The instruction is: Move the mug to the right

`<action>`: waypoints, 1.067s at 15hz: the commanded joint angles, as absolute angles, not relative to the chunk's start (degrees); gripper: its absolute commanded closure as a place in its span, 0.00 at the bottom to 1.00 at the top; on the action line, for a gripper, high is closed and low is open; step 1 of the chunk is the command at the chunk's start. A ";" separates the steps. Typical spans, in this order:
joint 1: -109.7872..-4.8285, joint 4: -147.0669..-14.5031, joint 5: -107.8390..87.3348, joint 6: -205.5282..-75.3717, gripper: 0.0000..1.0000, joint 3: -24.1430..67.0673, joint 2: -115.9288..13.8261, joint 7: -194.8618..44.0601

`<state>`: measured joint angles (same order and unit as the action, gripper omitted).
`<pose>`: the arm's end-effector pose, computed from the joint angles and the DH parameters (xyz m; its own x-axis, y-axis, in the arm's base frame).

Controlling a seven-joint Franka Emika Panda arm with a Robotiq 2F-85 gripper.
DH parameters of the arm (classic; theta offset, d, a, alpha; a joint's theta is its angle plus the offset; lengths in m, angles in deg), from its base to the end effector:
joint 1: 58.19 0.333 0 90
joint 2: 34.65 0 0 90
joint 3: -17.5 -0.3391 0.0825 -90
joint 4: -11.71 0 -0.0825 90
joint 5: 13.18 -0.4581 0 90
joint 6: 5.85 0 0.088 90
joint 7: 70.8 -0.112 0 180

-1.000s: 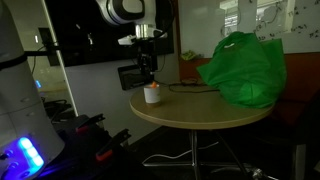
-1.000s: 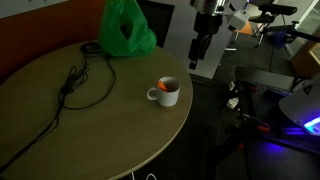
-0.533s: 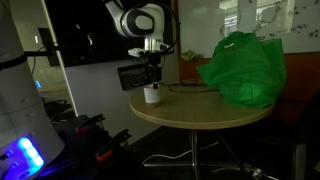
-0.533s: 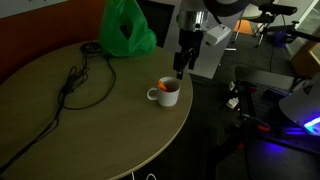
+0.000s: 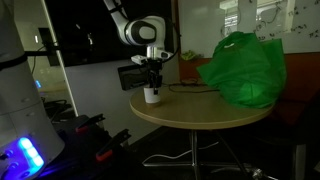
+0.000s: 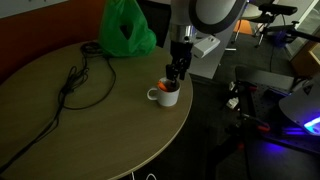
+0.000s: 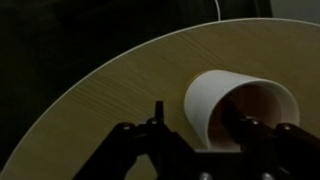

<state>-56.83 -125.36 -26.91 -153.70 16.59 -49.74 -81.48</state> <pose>0.5335 0.0181 0.1539 0.9340 -0.3408 -0.1070 -0.3510 -0.9314 -0.0967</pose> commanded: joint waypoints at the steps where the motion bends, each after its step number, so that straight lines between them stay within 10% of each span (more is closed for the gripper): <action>1: -56.57 -124.83 -26.68 -155.30 0.65 16.70 -50.86 -82.54; 6: -56.27 -125.69 -26.09 -156.83 1.00 16.54 -50.92 -81.80; 16: -57.62 -125.89 -25.93 -156.81 0.98 17.15 -46.61 -80.28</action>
